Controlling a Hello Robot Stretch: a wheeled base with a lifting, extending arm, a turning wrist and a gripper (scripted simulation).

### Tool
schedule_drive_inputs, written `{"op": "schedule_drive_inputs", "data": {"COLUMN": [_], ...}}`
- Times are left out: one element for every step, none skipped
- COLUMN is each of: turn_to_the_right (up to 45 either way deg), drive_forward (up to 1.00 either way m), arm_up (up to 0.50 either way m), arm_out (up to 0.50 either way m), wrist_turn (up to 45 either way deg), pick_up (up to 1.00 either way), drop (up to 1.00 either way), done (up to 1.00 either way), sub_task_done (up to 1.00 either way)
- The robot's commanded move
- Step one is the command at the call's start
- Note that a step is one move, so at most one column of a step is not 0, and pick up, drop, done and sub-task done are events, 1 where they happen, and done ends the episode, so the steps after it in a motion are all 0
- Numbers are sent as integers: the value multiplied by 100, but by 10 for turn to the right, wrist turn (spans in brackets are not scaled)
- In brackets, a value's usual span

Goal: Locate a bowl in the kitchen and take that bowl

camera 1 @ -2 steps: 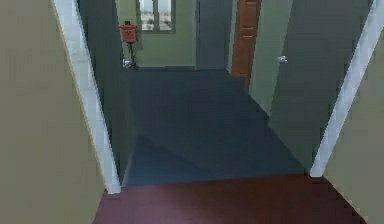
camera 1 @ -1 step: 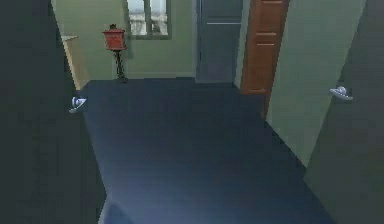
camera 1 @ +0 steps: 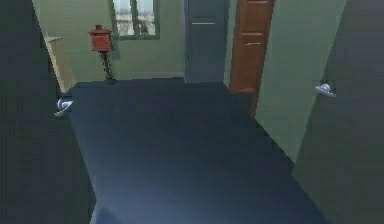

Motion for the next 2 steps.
{"op": "schedule_drive_inputs", "data": {"turn_to_the_right": [0,-30], "drive_forward": [95,0], "arm_up": [0,0], "arm_out": [0,0], "wrist_turn": [0,0], "pick_up": [0,0], "drop": [0,0], "done": [0,0], "sub_task_done": [0,0]}}
